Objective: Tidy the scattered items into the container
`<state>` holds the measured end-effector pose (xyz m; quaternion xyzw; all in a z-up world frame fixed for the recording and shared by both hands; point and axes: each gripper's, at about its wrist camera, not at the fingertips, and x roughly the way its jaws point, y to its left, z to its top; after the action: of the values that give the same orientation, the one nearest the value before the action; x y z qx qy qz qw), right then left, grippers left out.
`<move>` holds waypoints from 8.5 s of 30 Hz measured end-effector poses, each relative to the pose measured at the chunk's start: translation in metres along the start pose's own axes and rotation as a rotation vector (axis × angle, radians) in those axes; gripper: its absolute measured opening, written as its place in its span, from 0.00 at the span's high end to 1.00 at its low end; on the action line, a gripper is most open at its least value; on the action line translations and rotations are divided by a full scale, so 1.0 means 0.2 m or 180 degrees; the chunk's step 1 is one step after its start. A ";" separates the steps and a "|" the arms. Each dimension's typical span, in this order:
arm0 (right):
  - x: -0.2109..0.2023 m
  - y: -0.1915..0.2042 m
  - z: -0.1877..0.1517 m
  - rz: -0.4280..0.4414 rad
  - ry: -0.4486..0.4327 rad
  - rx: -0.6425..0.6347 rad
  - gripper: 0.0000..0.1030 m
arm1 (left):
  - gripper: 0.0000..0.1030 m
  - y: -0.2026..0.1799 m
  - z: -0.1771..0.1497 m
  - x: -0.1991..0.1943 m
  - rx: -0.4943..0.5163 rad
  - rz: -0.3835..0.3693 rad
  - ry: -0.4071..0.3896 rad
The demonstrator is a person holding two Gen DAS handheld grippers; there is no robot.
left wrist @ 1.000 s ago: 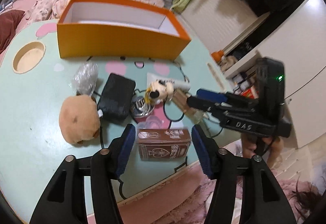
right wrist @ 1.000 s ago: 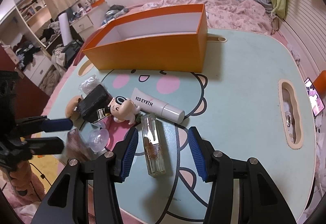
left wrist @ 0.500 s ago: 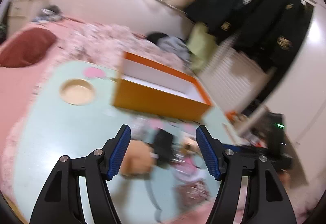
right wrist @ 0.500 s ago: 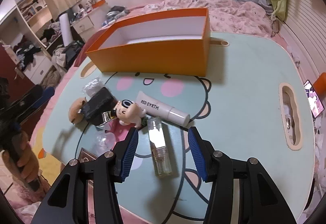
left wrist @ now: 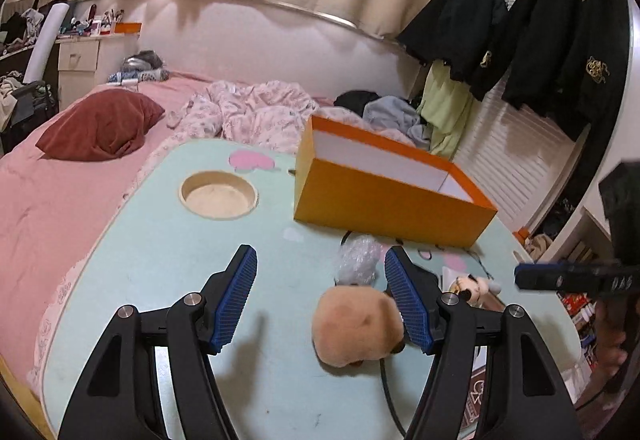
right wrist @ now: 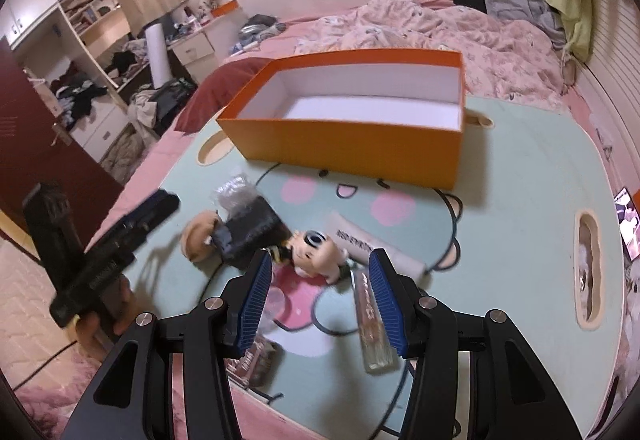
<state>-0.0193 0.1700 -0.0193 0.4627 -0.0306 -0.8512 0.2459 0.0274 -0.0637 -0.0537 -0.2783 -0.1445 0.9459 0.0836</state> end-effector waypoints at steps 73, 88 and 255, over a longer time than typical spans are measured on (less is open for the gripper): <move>0.98 0.23 0.81 -0.0249 0.1510 -0.0593 0.52 | 0.35 -0.29 0.00 -0.01 0.0534 0.0566 0.0125; 0.98 0.20 0.81 -0.0351 0.1614 -0.0502 0.51 | 0.35 -0.28 -0.02 0.02 0.0510 0.0498 0.0204; 0.02 0.05 -0.40 -0.0756 -0.0499 -0.0262 0.84 | 0.47 -0.47 -0.12 0.16 0.0671 -0.0204 0.1239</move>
<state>0.0473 0.1737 -0.0663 0.3847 0.0403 -0.9083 0.1591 0.0209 0.0384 -0.0581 -0.4406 -0.0348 0.8810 0.1686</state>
